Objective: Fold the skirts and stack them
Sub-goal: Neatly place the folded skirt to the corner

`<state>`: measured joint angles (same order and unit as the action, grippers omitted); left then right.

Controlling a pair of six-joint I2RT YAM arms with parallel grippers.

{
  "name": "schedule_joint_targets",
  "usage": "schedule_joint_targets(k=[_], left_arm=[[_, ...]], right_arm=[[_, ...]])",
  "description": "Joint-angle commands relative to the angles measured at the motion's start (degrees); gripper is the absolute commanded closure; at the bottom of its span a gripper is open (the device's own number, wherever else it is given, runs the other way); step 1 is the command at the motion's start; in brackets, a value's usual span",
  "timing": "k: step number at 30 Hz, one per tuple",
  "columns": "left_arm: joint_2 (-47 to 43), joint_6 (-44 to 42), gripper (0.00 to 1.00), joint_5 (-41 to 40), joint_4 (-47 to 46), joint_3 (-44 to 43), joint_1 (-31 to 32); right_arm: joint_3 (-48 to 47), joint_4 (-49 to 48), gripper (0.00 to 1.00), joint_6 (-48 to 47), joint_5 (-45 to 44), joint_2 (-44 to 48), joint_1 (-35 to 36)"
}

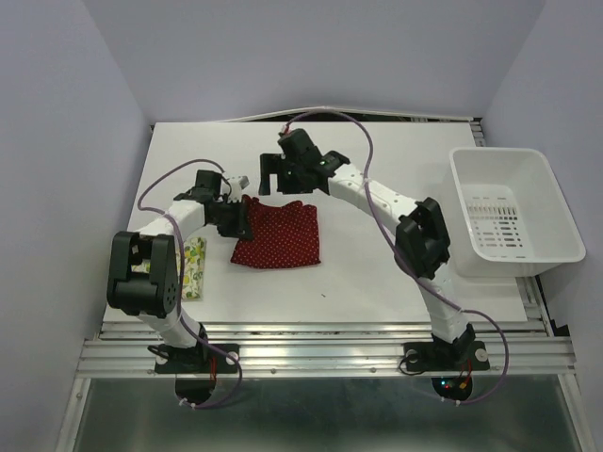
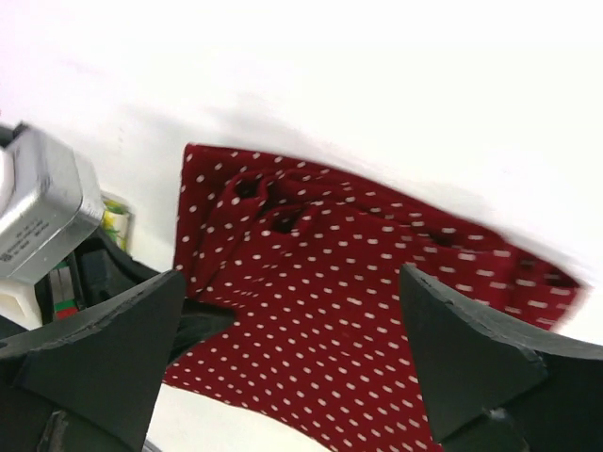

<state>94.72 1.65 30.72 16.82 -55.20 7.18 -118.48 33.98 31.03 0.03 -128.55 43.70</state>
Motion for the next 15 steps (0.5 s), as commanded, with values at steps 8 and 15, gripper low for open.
schedule_joint_targets(k=[8, 15], left_arm=[[-2.5, -15.9, 1.0, -20.3, 21.4, -9.6, -1.8], [-5.1, -20.9, 1.0, -24.7, 31.9, -16.3, -4.4]], right_arm=[[8.2, -4.7, 0.0, -5.1, -2.8, 13.6, -3.7], [13.4, -5.6, 0.0, -6.3, -1.0, 16.8, -4.2]])
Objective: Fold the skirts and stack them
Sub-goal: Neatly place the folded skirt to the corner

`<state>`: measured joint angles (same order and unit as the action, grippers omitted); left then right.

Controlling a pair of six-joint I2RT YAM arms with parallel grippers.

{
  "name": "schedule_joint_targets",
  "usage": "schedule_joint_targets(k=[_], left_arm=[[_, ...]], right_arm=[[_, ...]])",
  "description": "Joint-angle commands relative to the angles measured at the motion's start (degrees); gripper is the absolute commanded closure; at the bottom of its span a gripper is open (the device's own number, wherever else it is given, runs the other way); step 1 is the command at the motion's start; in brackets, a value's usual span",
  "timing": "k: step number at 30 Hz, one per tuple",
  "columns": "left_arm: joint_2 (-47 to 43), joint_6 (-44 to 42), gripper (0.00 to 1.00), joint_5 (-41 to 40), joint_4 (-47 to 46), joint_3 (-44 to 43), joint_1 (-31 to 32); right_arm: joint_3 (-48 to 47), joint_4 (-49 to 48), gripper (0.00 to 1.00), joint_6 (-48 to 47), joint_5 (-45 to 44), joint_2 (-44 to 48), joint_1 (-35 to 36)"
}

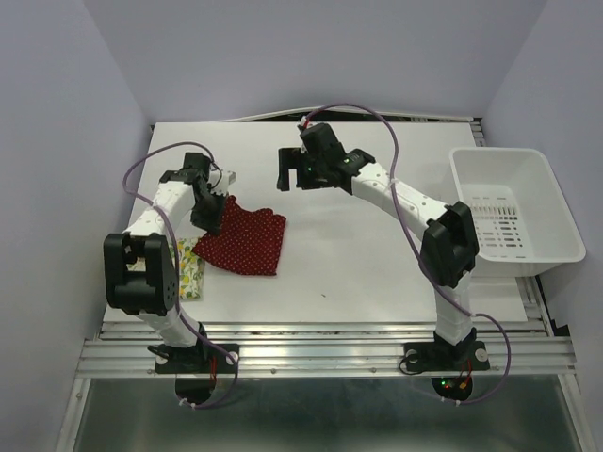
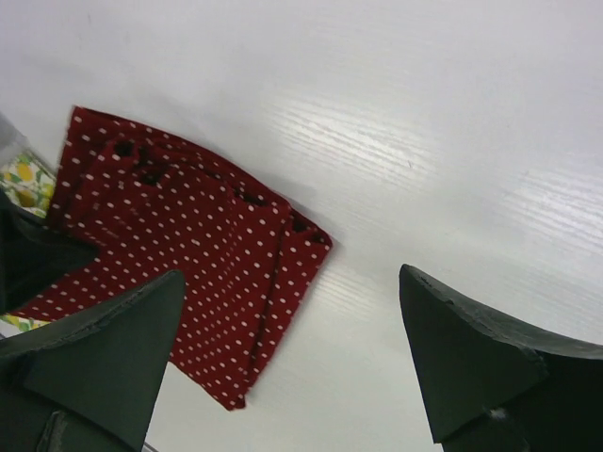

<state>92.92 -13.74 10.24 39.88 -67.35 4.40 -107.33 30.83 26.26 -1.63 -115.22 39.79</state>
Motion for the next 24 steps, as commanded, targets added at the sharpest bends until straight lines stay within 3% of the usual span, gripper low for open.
schedule_joint_targets(k=[1, 12, 24], left_arm=[[-3.7, -6.4, 1.0, -3.0, 10.2, -4.3, -2.2], [-11.7, -12.1, 1.0, 4.1, 16.6, -4.5, -15.5], [-14.2, -16.2, 1.0, 4.7, 22.7, -12.3, -22.0]], right_arm=[[2.5, -2.6, 0.0, -1.6, 0.8, 3.7, -0.3], [5.9, -4.1, 0.0, -0.9, 5.1, 5.2, -0.3], [6.1, -4.3, 0.0, -1.6, 8.0, 4.5, -0.3]])
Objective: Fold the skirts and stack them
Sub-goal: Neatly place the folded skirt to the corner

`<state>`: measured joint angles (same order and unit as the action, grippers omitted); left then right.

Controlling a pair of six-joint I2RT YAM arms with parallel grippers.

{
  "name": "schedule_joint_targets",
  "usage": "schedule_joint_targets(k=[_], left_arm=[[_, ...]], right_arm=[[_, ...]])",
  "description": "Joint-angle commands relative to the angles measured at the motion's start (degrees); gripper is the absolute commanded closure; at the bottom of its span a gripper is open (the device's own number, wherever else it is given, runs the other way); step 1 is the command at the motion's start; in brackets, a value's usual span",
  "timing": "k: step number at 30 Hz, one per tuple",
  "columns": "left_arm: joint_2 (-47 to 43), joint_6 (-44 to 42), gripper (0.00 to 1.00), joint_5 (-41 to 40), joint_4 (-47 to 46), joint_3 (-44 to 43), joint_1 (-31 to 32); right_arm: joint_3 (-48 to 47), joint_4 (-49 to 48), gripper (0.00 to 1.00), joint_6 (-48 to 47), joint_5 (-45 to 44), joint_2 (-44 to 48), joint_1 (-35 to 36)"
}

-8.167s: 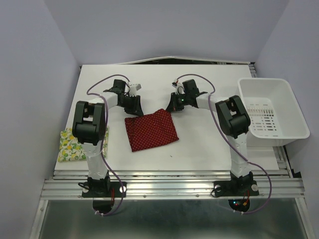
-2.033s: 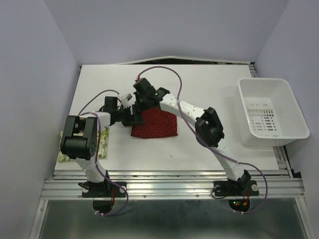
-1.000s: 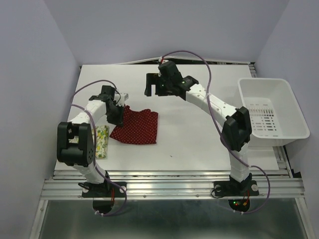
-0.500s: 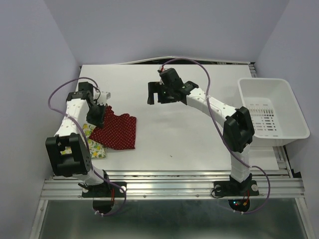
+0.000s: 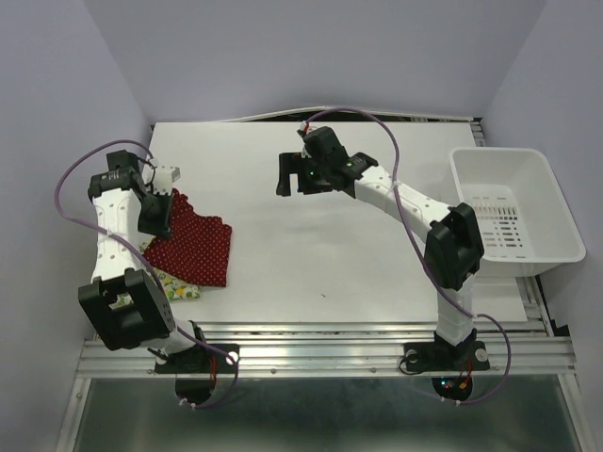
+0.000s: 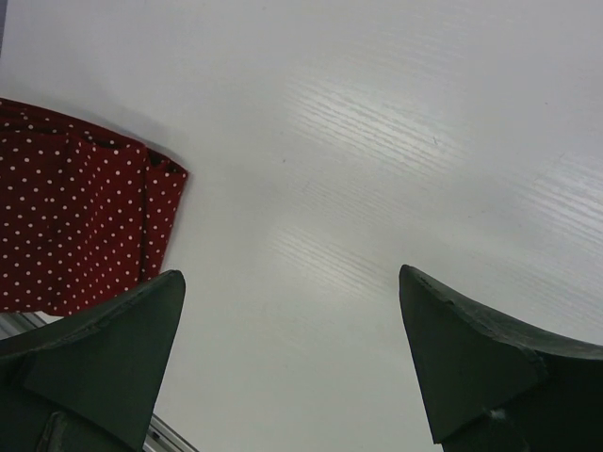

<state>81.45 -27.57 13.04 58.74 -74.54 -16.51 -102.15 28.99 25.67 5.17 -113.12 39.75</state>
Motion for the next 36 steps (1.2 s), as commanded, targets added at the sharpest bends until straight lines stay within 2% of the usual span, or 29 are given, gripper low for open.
schedule_joint_targets(k=[1, 6, 19, 22, 27, 32, 36], left_arm=[[-2.4, -2.7, 1.0, 2.0, 5.2, -5.9, -1.2], [-3.9, -2.1, 1.0, 1.0, 5.6, -8.2, -1.9], [-10.9, -3.9, 1.0, -4.2, 5.7, -6.0, -2.0], [-11.8, -4.1, 1.0, -5.8, 5.5, -4.1, -2.9], [-11.4, -6.2, 1.0, -7.2, 5.2, -2.8, -7.8], [-10.8, -7.8, 1.0, -10.2, 0.9, 2.3, -10.4], [-11.1, -8.5, 1.0, -14.9, -5.6, 10.1, -11.2]], right_arm=[[0.8, -2.4, 0.0, -1.0, 1.2, 2.3, -0.3], [0.8, -2.1, 0.0, -1.1, 1.7, 2.2, -0.3], [1.0, -1.9, 0.0, -1.1, 2.4, 2.0, -0.3], [1.2, -2.0, 0.0, -1.1, 2.4, 1.9, -0.3], [1.7, -2.2, 0.0, -0.8, 2.5, 1.8, -0.3], [1.8, -2.2, 0.0, -1.1, 2.4, 1.4, -0.3], [2.3, -2.4, 0.0, -1.2, 2.2, 1.3, -0.3]])
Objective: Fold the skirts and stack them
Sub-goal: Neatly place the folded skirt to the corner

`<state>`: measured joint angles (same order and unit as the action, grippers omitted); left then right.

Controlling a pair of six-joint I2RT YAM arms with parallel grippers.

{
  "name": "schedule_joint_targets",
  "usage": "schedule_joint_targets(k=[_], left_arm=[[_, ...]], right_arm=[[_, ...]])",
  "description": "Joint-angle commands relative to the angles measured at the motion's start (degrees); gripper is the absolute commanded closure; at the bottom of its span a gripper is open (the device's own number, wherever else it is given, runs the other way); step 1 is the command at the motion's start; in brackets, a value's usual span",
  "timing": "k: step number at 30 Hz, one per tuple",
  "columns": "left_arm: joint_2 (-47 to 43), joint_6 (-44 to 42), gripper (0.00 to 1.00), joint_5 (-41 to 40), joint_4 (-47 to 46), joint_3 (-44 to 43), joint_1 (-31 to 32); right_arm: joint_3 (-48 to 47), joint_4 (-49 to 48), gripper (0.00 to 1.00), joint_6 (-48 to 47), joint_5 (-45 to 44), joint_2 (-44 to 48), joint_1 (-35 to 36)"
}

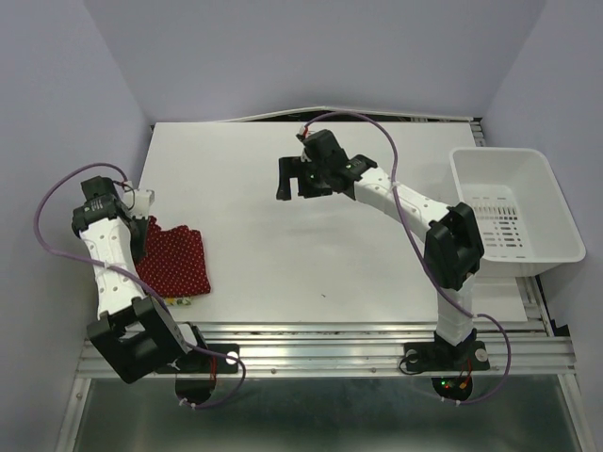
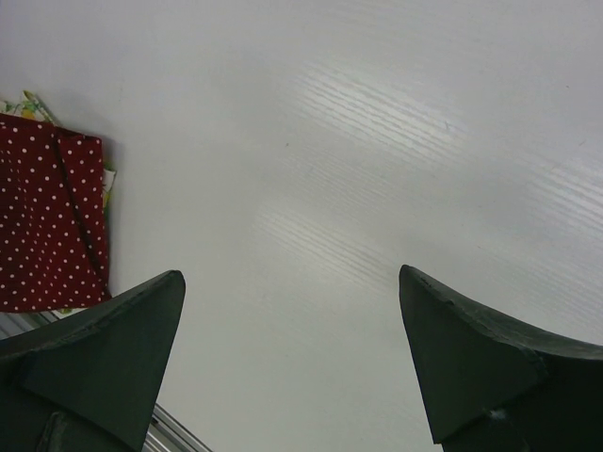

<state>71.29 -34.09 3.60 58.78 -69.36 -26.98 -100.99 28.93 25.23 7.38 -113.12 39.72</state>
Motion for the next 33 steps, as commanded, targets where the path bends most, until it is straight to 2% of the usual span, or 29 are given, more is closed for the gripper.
schedule_joint_targets(k=[1, 6, 10, 19, 30, 33], left_arm=[[-1.1, -2.3, 1.0, -6.2, -8.7, 6.1, -0.8], [0.3, -3.5, 0.98, -10.2, -16.6, 11.0, -1.1], [3.6, -4.7, 0.98, -10.8, -21.2, 11.5, -2.3], [8.0, -6.2, 0.95, -10.6, -25.1, 12.3, -4.1], [7.0, -6.3, 0.95, -15.5, -30.9, 16.4, -4.9], [6.5, -6.9, 0.91, -17.2, -33.1, 17.2, -5.0]], right_arm=[[1.2, -2.2, 0.0, -0.8, 0.3, 1.3, -0.3], [1.7, -2.4, 0.0, -0.9, 0.1, 1.1, -0.3], [1.8, -2.3, 0.0, -1.1, 0.2, 1.1, -0.3], [2.0, -2.5, 0.0, -1.2, 0.3, 1.0, -0.3], [2.3, -2.6, 0.0, -1.1, 0.6, 0.6, -0.3], [2.5, -2.6, 0.0, -1.1, 0.7, 0.8, -0.3]])
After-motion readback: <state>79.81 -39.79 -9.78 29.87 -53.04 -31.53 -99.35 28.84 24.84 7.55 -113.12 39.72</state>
